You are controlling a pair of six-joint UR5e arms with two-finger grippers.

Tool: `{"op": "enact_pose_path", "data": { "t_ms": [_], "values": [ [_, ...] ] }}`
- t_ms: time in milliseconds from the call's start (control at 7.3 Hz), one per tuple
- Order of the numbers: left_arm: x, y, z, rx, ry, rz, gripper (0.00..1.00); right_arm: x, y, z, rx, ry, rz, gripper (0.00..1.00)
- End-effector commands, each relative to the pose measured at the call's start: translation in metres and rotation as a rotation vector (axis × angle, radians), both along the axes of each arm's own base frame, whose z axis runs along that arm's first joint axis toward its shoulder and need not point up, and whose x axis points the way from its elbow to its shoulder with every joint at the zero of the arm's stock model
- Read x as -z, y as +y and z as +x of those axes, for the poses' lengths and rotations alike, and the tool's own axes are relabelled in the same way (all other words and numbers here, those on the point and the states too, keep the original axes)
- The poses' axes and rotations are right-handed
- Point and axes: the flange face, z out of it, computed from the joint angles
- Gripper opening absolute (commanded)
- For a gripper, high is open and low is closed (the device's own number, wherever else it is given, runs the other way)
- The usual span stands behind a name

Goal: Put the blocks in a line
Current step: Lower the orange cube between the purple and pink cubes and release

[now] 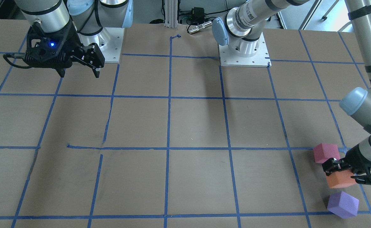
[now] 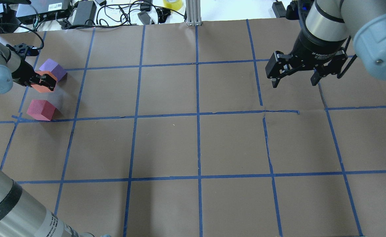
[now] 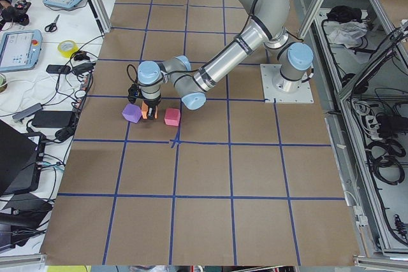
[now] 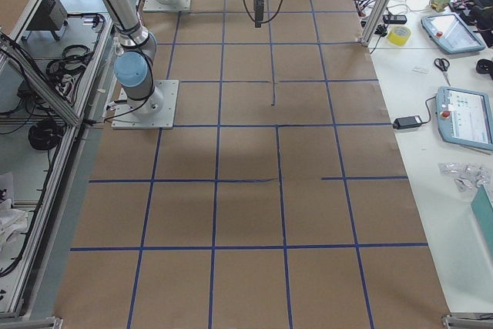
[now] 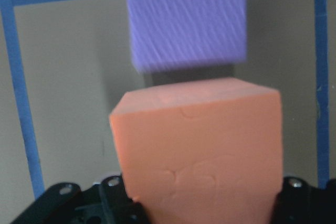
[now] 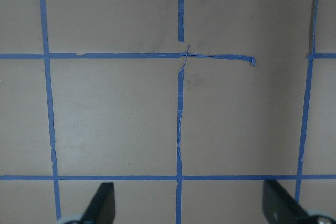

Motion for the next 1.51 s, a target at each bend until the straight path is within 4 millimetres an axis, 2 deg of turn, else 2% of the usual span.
{"op": "enact_pose_path", "data": {
  "t_ms": [0, 137, 274, 548, 822, 959, 1096, 1233, 1370],
  "values": [
    [0.003, 0.001, -0.001, 0.003, 0.006, 0.005, 0.18, -0.001, 0.001, 0.000, 0.000, 0.001, 0.000, 1.00],
    [0.012, 0.003, -0.001, 0.006, 0.010, 0.018, 0.18, -0.001, 0.000, 0.000, 0.000, -0.001, -0.003, 1.00],
    [0.015, 0.004, 0.000, 0.004, 0.009, 0.026, 0.28, -0.002, 0.000, 0.000, 0.000, 0.002, -0.005, 1.00],
    [0.024, 0.008, 0.000, -0.002, 0.017, 0.042, 0.78, -0.003, 0.001, 0.001, 0.000, -0.013, -0.008, 1.00],
    [0.026, 0.008, 0.000, 0.000, 0.014, 0.048, 1.00, 0.003, -0.004, 0.000, 0.003, -0.001, 0.003, 1.00],
    [0.013, 0.009, 0.000, -0.007, 0.004, 0.037, 1.00, 0.008, -0.004, 0.001, 0.002, -0.007, 0.013, 1.00],
    [-0.024, 0.008, 0.000, -0.002, -0.035, 0.010, 1.00, 0.004, -0.005, 0.001, 0.000, -0.011, 0.001, 1.00],
    [-0.087, 0.028, -0.010, 0.001, -0.045, 0.063, 1.00, 0.004, -0.006, 0.000, 0.000, 0.002, 0.001, 1.00],
    [-0.160, 0.054, -0.029, 0.010, -0.029, 0.106, 1.00, 0.006, -0.008, 0.000, 0.000, 0.001, 0.006, 1.00]
  ]
}}
